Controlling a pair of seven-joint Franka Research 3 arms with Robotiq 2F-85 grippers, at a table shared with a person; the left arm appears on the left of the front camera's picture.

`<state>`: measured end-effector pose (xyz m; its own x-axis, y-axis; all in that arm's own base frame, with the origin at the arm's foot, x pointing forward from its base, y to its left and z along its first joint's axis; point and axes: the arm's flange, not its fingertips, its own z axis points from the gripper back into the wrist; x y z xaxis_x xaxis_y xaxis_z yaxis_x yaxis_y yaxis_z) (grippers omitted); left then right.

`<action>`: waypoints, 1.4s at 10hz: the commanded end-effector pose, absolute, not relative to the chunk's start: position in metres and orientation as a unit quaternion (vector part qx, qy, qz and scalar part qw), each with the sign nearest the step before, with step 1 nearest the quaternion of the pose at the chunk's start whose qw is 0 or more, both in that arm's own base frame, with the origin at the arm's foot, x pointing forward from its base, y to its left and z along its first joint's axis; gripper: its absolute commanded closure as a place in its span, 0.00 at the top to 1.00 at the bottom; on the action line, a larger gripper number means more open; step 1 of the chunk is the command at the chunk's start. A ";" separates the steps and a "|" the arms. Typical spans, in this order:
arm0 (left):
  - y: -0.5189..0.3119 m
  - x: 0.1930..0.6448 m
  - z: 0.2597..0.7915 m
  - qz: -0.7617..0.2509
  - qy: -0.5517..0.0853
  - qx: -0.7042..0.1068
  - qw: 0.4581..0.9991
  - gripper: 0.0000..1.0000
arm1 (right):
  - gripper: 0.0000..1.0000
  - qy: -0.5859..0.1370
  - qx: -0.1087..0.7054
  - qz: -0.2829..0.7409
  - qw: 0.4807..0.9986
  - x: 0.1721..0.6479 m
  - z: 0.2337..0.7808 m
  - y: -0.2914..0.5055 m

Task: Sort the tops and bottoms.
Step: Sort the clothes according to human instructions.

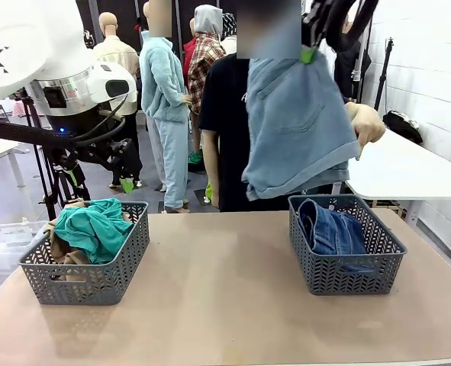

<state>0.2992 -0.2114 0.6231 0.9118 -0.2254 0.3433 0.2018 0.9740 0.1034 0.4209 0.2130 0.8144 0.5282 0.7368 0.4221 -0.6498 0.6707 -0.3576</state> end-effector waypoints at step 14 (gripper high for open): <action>-0.208 0.299 0.623 -0.110 -0.177 0.034 0.977 1.00 | 0.00 -0.260 -0.152 0.182 0.936 0.402 0.744 0.106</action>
